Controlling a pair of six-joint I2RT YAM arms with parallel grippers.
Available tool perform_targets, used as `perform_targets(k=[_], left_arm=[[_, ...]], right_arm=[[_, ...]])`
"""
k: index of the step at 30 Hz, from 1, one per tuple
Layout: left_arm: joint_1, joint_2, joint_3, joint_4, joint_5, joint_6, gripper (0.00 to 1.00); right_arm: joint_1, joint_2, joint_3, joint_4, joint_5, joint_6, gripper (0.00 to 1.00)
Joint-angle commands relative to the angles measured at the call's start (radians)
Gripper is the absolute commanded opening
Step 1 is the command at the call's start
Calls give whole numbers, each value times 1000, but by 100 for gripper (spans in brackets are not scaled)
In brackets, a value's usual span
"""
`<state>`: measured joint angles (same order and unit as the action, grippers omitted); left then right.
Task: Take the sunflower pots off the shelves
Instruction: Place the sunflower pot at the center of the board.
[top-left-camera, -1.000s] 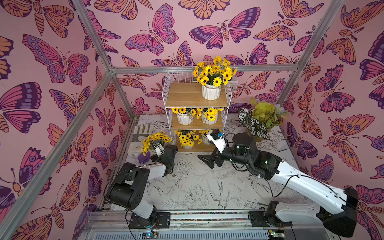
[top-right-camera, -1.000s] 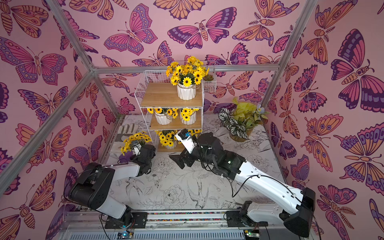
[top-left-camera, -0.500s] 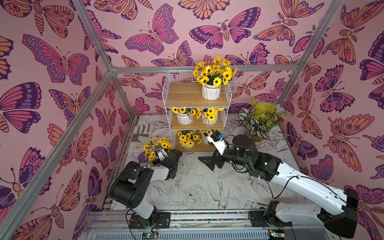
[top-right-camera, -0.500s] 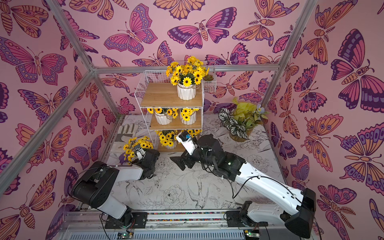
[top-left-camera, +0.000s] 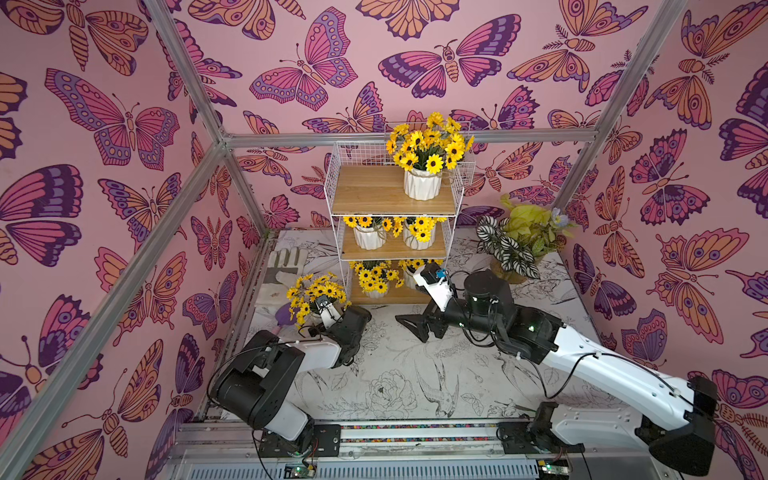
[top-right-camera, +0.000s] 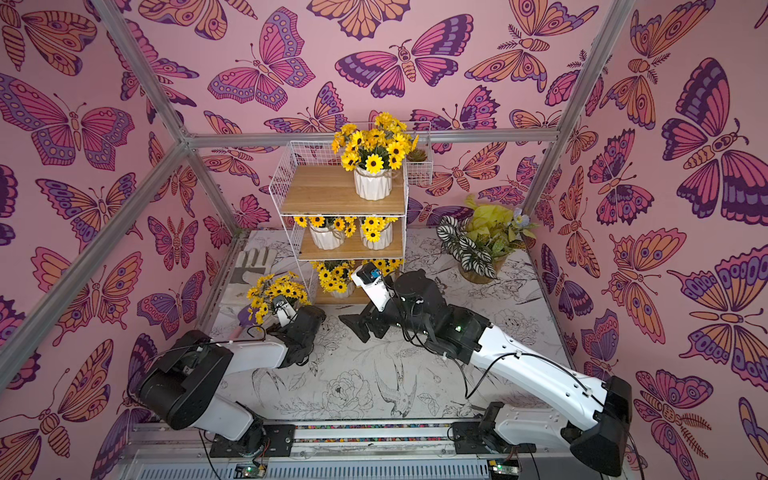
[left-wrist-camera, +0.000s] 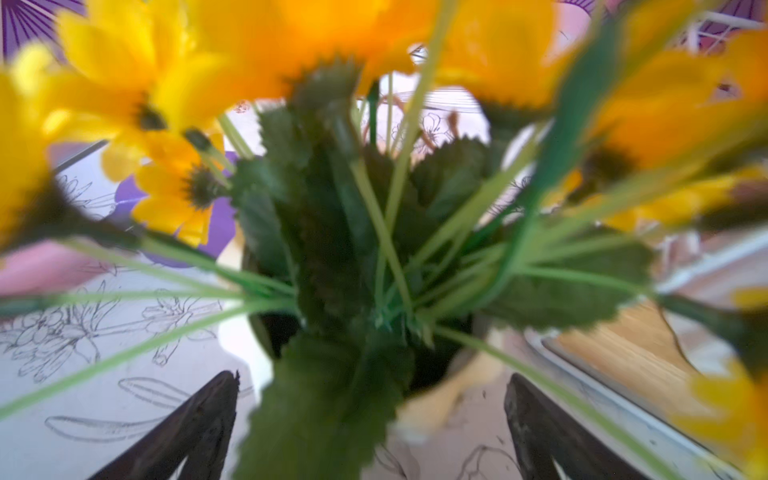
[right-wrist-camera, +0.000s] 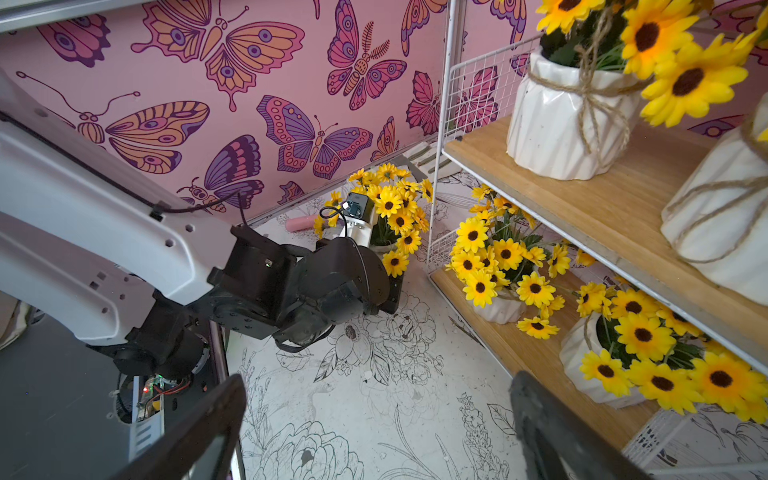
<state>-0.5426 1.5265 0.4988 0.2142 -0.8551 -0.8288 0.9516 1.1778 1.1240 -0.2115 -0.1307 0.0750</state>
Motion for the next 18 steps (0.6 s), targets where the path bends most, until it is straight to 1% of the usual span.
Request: perform_targets(k=[1,5,9,16,18], left_arm=[[-33,-19,-5,-101,-48,-64,100],[-72,-19,20,-210,-52,-126,100],[-88,-25,10,-214,-17,-160,100],[-87,39,72,-196,61,-86,100],[-84,48,65,-147,89,-63,100]], right_arm=[[9,-18,-3,10,13,3,99],[9,-22,-3,7,19,-1,99],[9,-27,-1,6,19,-2,99],[9,-42,2,-4,30,-1,99],[9,-49,2,-9,39,-5,99]])
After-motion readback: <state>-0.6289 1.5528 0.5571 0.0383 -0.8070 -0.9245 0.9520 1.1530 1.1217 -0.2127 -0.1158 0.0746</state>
